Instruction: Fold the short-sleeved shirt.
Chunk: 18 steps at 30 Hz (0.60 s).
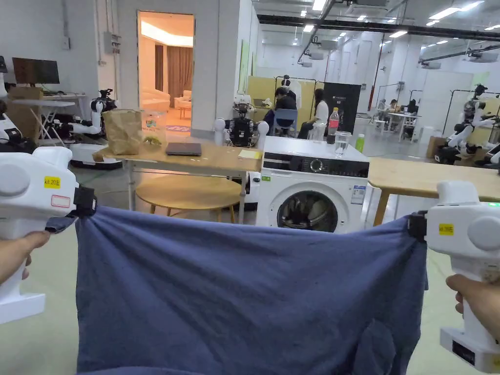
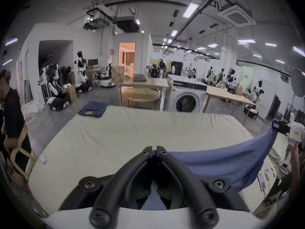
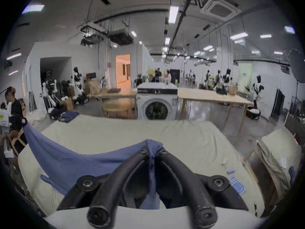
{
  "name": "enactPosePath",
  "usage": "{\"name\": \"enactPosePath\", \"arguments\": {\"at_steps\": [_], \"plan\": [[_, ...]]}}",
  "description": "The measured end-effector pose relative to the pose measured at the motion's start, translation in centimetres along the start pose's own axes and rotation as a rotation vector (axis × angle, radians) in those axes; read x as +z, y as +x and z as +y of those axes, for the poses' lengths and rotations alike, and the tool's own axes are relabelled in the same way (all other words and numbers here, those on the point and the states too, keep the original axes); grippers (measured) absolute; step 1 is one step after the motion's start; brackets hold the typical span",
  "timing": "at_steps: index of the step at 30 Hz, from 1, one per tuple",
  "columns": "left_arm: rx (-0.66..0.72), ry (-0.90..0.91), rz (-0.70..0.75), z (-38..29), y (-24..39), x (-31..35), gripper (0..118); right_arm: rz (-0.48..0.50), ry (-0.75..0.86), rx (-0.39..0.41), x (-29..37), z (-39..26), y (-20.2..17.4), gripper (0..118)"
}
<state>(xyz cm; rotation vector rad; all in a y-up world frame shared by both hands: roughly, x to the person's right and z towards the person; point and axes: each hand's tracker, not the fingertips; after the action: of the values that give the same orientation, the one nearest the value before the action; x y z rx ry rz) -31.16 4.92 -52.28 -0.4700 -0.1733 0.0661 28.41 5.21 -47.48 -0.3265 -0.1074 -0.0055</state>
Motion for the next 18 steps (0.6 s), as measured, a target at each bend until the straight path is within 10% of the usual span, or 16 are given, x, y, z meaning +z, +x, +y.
{"name": "enactPosePath", "arguments": {"at_steps": [18], "plan": [[0.042,0.183,0.018,15.8,-0.7,-2.1,0,-0.085,0.158,0.058,-5.2,16.1,-2.1,4]]}}
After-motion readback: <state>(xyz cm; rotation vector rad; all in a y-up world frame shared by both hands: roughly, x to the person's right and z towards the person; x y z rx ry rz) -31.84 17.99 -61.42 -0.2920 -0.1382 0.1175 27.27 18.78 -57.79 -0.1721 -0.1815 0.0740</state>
